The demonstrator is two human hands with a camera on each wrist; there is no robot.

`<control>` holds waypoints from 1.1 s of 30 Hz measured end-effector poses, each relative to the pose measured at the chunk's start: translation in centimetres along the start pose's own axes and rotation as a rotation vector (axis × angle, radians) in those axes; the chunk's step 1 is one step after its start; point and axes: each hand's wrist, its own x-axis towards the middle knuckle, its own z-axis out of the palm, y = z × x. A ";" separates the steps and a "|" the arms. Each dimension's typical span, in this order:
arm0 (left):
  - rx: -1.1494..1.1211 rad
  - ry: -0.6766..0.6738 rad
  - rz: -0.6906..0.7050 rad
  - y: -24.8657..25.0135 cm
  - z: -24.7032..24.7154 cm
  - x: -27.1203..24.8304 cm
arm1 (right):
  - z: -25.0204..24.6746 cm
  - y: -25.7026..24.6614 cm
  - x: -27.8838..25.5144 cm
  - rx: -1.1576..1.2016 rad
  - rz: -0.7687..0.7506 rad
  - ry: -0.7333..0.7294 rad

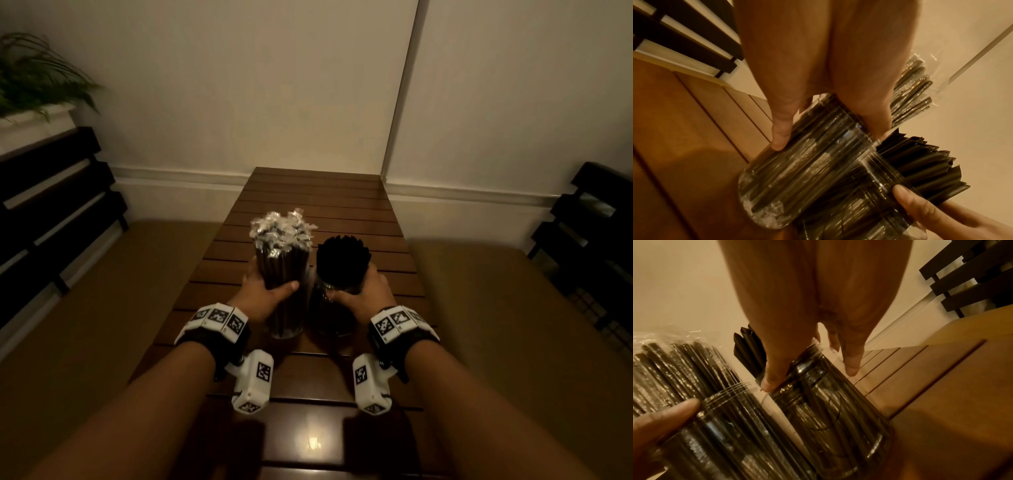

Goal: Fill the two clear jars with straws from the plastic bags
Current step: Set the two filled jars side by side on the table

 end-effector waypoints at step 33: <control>0.173 0.053 -0.003 4.5 -0.7 14.3 | 0.1 -1.6 8.5 0.131 -0.022 0.097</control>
